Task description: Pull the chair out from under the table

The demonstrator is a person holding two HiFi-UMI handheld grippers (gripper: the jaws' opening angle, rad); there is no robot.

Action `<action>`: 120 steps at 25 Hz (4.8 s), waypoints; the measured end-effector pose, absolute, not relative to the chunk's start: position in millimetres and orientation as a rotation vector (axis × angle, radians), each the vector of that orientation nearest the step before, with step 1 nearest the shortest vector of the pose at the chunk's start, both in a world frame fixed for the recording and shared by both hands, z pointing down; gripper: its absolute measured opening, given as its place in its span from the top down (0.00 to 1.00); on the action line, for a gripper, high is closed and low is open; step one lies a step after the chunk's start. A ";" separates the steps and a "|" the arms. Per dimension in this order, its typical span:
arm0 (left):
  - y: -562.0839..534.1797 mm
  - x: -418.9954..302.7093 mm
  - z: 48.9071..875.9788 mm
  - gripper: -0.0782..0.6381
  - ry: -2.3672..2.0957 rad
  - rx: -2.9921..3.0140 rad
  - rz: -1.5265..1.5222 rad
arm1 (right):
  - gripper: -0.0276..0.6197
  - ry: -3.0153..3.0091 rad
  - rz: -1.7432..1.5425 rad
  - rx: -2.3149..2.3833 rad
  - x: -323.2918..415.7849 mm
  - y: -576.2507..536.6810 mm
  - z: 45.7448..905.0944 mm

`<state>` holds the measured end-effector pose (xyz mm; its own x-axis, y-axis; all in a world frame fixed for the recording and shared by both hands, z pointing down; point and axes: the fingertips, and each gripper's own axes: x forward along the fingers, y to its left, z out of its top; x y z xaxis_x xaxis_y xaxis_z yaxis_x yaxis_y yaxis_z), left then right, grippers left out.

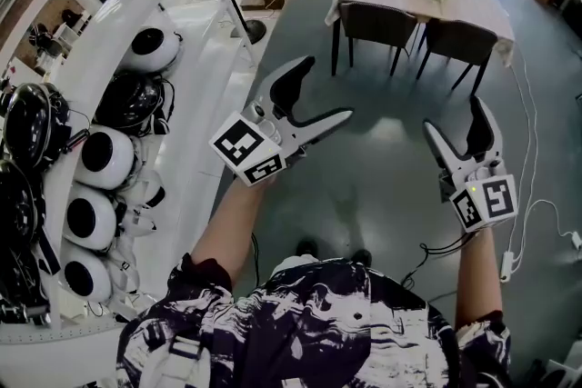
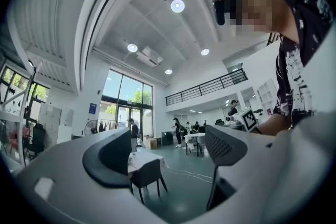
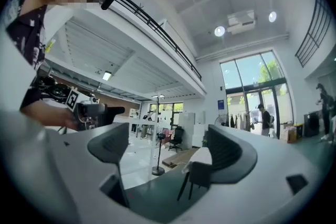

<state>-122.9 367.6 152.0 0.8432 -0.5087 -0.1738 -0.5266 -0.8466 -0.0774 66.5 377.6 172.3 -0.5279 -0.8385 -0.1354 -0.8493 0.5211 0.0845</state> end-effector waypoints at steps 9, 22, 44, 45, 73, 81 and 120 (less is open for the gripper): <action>367.5 -125.2 150.5 0.24 0.831 -2.842 0.192 | 0.21 2.626 0.304 -1.512 77.6 380.6 168.4; 364.3 -80.4 164.6 0.24 0.865 -2.845 0.170 | 0.21 2.600 0.304 -1.528 139.5 381.8 172.8; 176.3 -108.6 202.1 0.24 0.780 -2.896 0.198 | 0.22 2.586 0.366 -1.625 109.7 198.5 179.3; 161.8 -114.8 202.2 0.24 0.765 -2.902 0.195 | 0.22 2.584 0.370 -1.633 101.5 183.9 177.1; -136.0 -44.5 217.4 0.25 0.727 -2.923 0.090 | 0.22 2.627 0.370 -1.489 133.5 -134.9 190.4; -210.1 -8.4 228.5 0.25 0.817 -2.919 0.035 | 0.22 2.710 0.320 -1.410 168.2 -223.0 214.3; -450.0 36.6 656.0 0.25 0.001 -2.572 -1.413 | 0.22 4.276 0.592 -1.272 99.0 -454.2 685.8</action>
